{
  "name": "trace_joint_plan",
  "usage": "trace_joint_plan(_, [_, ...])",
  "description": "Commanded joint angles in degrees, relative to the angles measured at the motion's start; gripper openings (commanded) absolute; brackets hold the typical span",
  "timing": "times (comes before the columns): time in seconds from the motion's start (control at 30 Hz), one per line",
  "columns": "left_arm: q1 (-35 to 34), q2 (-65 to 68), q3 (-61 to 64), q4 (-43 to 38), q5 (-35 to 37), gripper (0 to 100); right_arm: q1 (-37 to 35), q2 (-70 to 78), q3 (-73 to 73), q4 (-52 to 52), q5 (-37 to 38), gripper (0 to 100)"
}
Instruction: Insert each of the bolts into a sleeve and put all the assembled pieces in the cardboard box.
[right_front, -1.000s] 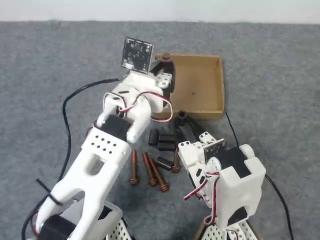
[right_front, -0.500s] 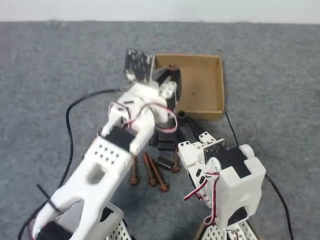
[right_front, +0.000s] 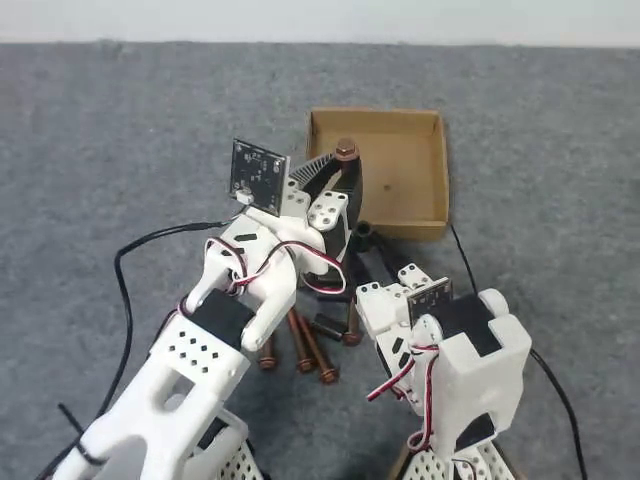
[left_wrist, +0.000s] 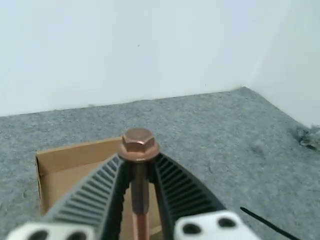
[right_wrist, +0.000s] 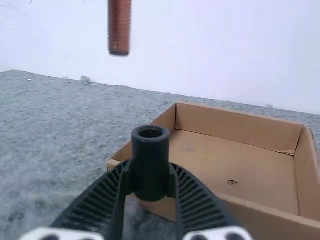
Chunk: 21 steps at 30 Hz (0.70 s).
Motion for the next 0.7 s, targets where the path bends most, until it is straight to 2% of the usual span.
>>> trace_joint_plan(0.0, [0.4, -2.9, 1.9, -8.4, 0.6, 1, -0.2, -1.7, 1.3, -0.8, -0.3, 0.6])
trace_joint_plan(0.13, [1.5, -2.9, 9.5, -21.5, 0.5, 1, -0.2, -1.7, 1.3, -0.8, -0.3, 0.6])
trace_joint_plan(0.23, [3.1, -2.9, 13.6, -26.9, 0.5, 1, -0.2, -1.8, 1.3, -0.8, -0.3, 0.6])
trace_joint_plan(0.47, [3.1, -2.6, 14.2, -27.2, 0.4, 1, -0.2, -1.8, 1.3, -0.8, -0.3, 0.6])
trace_joint_plan(0.67, [3.1, 4.2, 14.1, -27.7, 0.4, 1, -0.2, -1.8, 1.3, -0.8, -0.3, 0.6])
